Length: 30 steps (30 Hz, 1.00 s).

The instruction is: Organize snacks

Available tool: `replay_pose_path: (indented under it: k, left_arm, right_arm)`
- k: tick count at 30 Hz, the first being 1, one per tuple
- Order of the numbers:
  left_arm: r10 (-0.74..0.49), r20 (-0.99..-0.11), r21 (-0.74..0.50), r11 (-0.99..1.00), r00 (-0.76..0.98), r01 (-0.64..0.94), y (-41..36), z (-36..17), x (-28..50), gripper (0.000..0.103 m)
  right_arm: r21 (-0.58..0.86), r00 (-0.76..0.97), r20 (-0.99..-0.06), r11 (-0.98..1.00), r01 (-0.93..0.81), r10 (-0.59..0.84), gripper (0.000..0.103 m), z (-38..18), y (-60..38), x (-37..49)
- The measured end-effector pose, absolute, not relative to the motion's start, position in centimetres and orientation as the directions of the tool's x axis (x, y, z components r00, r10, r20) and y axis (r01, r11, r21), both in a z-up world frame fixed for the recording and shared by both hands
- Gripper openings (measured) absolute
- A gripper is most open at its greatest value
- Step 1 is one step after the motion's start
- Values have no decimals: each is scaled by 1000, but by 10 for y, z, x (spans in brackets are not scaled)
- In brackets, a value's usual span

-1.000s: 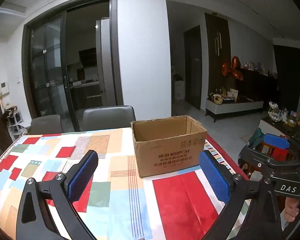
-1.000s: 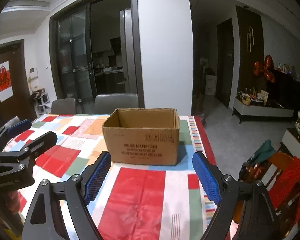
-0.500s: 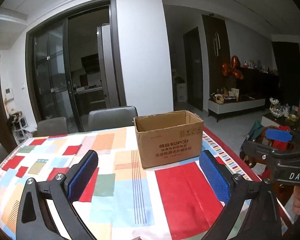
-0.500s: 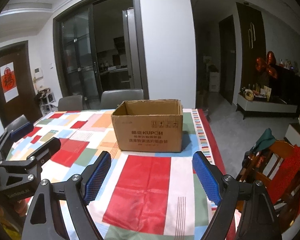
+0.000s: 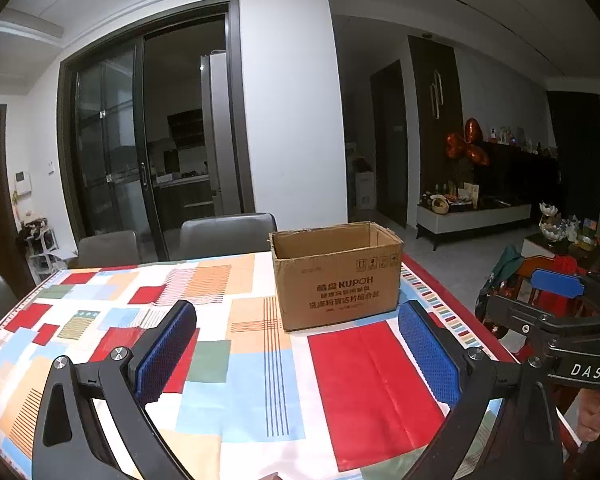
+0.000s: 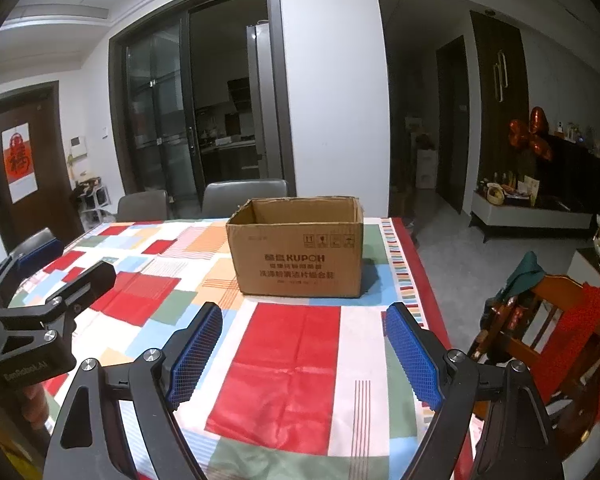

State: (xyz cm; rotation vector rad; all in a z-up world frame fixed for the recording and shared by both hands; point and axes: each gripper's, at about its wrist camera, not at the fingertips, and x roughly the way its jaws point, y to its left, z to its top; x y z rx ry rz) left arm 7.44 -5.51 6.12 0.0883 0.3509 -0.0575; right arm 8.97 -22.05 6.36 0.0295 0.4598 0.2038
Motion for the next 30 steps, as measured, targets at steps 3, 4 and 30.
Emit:
replay_pose_path:
  k: [3,4,30]
  left_arm:
    - [-45,-352,71,995,935,75,-56,59,72,103]
    - [-47,-354,69,995,934,77,-55,58,73,103]
    - [-52,-360,41,997,932,71,-50,55,69,103]
  right_arm:
    - [83,875,-440,979,-186,203,84,63,-221,88]
    - [86,875,-440,979,-184,203,84,62,-221,86]
    - [72,894,-413,984,-162,177,84,60,-219,71]
